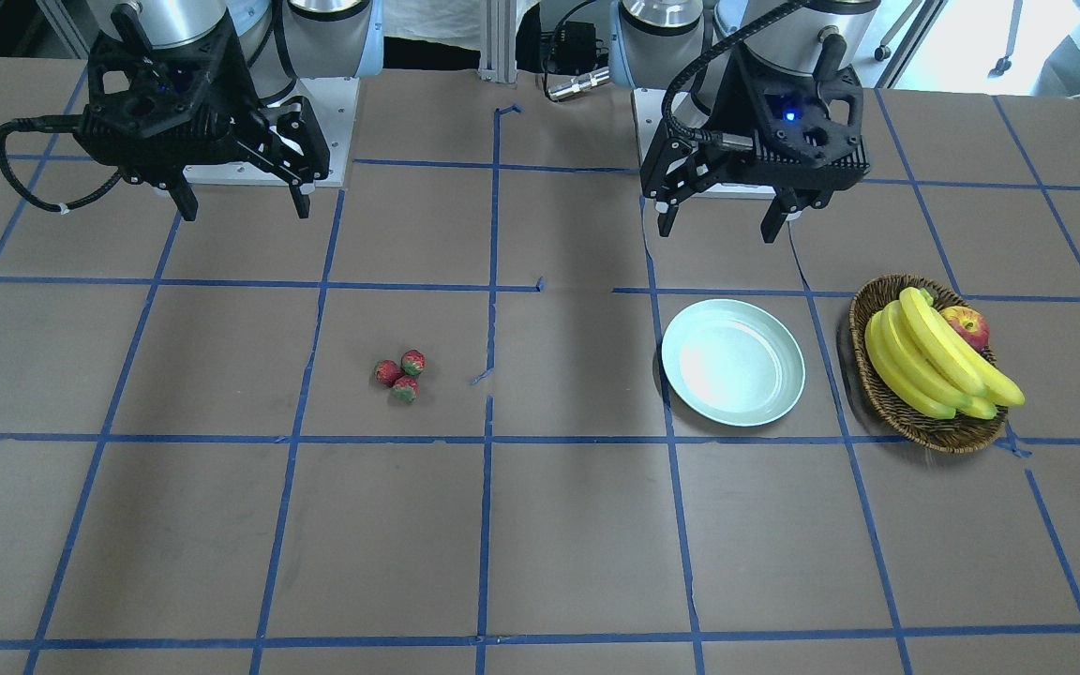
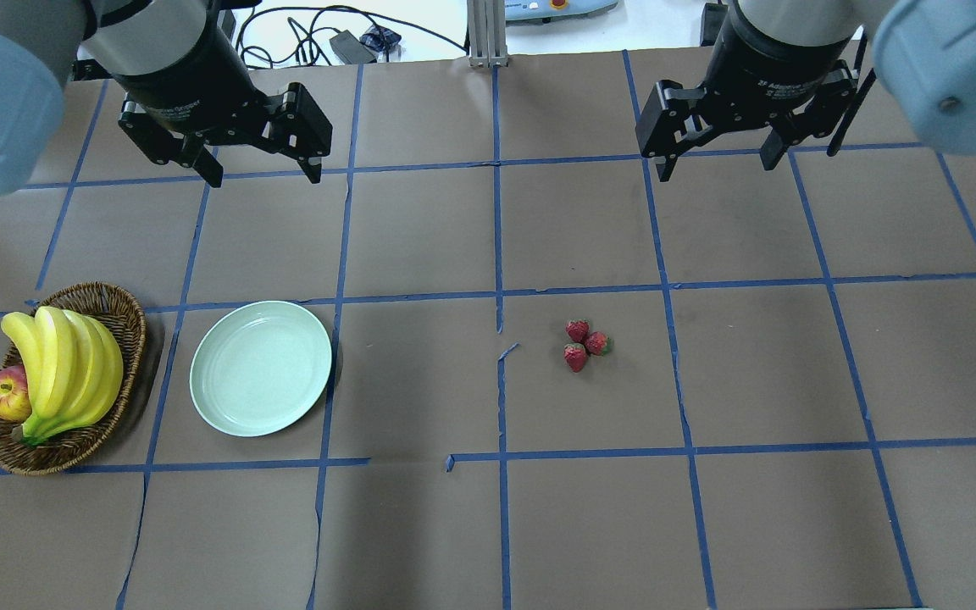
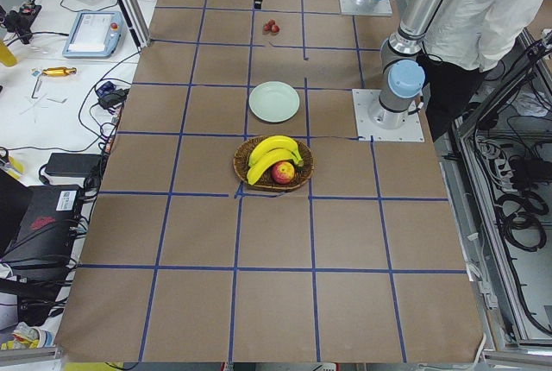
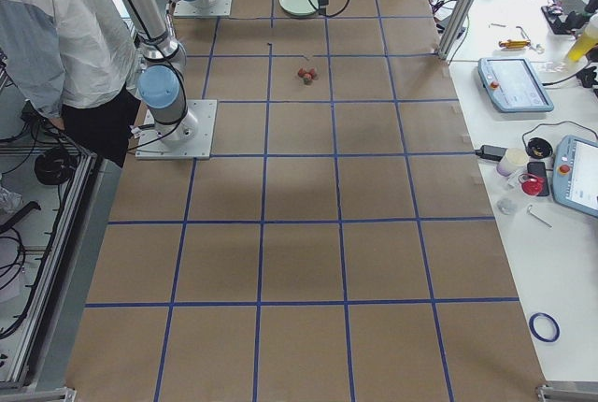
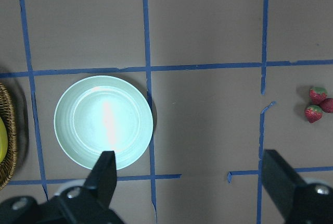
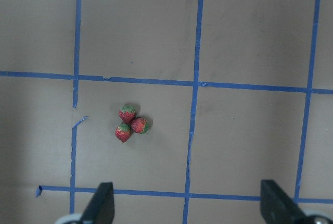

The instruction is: Collect all strawberries into plate

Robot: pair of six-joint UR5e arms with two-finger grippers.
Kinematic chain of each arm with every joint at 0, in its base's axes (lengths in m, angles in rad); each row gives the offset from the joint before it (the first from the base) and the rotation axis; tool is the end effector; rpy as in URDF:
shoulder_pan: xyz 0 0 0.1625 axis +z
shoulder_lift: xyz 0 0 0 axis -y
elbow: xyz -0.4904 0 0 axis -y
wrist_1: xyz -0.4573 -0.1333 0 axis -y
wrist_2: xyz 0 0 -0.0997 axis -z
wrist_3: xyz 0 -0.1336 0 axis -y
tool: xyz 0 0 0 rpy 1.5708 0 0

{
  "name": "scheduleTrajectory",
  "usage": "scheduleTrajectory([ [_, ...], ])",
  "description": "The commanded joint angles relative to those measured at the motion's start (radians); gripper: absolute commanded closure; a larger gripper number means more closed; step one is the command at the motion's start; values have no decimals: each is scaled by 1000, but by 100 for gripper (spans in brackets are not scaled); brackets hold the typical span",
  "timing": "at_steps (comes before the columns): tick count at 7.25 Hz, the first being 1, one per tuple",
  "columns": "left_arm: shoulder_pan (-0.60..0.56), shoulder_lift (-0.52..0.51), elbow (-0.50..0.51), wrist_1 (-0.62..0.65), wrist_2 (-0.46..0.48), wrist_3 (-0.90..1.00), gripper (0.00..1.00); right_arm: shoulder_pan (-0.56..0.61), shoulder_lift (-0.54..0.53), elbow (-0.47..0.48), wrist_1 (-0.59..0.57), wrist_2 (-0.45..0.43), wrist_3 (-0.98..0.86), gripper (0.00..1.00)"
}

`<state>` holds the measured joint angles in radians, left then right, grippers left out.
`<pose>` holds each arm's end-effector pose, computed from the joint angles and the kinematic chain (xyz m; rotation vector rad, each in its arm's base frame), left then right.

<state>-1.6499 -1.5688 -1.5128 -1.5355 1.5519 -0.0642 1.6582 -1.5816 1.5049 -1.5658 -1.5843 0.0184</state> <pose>-0.1802 -0.5549 0.5568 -0.0246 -3.1124 0.1459 0.1798 -0.5461 0.5618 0.1072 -3.1280 0.1132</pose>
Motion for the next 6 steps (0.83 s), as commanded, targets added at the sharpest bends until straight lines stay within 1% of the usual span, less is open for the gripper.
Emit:
scheduleTrajectory([
  [1, 1, 3, -18, 0, -3, 1, 0, 0, 8, 0, -3, 0, 2, 0],
  [6, 1, 7, -20, 0, 2, 1, 0, 0, 17, -9, -2, 7, 0, 0],
])
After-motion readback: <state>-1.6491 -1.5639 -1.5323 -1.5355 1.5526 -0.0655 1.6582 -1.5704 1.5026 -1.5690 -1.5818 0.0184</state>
